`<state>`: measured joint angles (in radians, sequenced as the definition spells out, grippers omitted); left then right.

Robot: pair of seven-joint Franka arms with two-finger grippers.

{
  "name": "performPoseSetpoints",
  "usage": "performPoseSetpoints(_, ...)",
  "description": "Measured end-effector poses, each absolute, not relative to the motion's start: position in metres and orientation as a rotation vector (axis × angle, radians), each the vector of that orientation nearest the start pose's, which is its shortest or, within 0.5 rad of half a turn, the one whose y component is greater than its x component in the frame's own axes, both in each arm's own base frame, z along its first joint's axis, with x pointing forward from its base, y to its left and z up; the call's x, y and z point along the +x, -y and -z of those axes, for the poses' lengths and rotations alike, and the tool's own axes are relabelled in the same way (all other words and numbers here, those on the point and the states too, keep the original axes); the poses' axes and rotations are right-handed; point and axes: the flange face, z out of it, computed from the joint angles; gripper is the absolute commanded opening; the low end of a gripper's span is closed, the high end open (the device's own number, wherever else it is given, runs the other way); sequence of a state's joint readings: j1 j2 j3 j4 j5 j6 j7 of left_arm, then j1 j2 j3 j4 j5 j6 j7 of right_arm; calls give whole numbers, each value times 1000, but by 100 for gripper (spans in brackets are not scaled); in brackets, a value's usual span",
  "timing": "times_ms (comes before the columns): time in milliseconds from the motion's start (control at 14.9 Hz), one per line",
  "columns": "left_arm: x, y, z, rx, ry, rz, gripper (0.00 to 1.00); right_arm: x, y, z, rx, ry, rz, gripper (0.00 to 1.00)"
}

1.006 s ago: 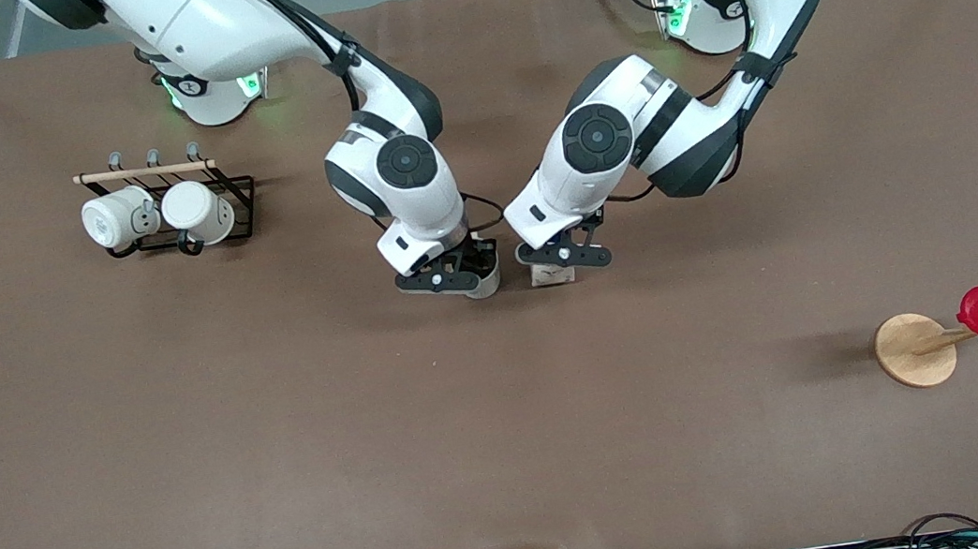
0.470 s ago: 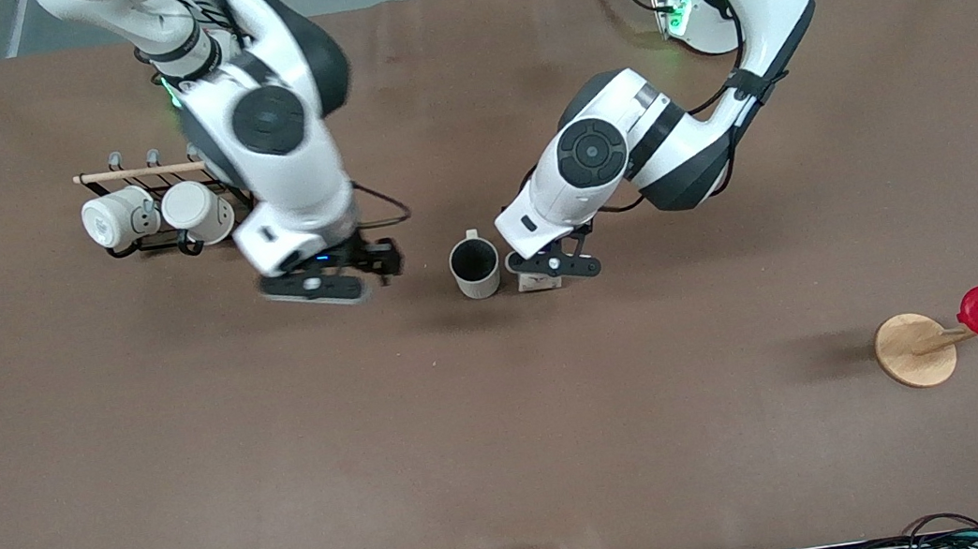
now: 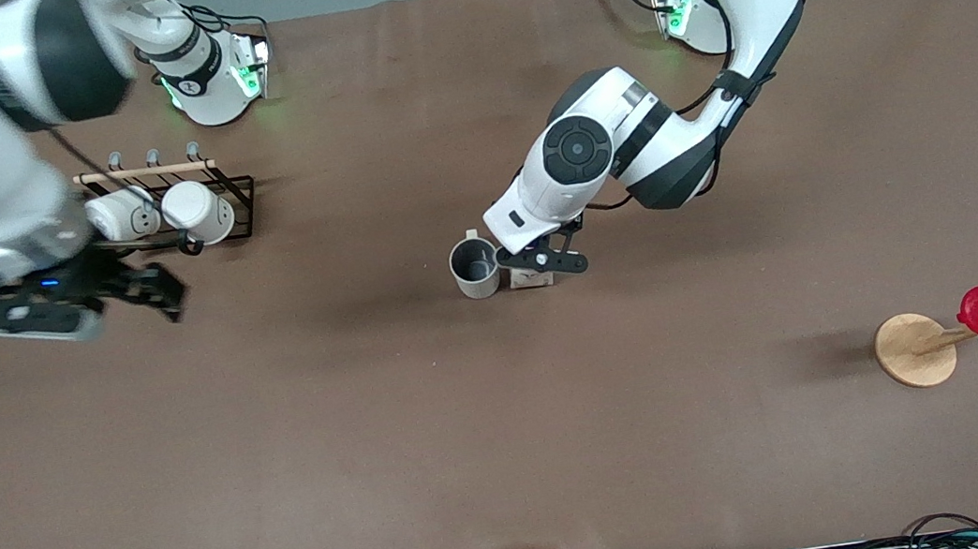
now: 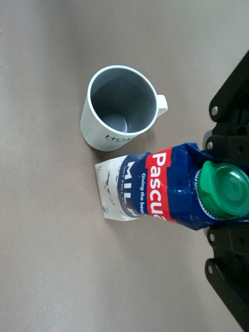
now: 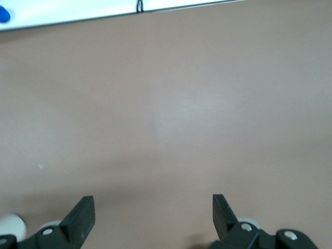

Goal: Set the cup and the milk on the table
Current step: 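Set down the mug, open the right gripper and withdraw it, then lower the milk carton beside the mug with the left gripper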

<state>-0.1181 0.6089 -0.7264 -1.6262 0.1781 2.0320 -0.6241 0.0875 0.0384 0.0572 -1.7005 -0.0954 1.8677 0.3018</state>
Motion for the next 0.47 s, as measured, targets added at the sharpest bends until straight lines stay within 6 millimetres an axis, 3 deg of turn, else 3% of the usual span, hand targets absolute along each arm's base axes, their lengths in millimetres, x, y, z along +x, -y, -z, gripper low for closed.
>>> performPoseSetpoints(134, 500, 449, -332, -3252, -362, -317, 29, 574, -17, -584, -3183, -134, 182, 100)
performPoseSetpoints(201, 500, 449, -331, -3252, -361, -320, 29, 568, 2, -592, -3175, -95, 155, 100)
performPoseSetpoints(335, 500, 450, -328, -3251, -364, -328, 29, 558, 11, -617, -3165, -64, 124, 100)
performPoseSetpoints(470, 497, 453, -326, -3249, -373, -333, 29, 554, 2, -633, -3161, -71, 128, 100)
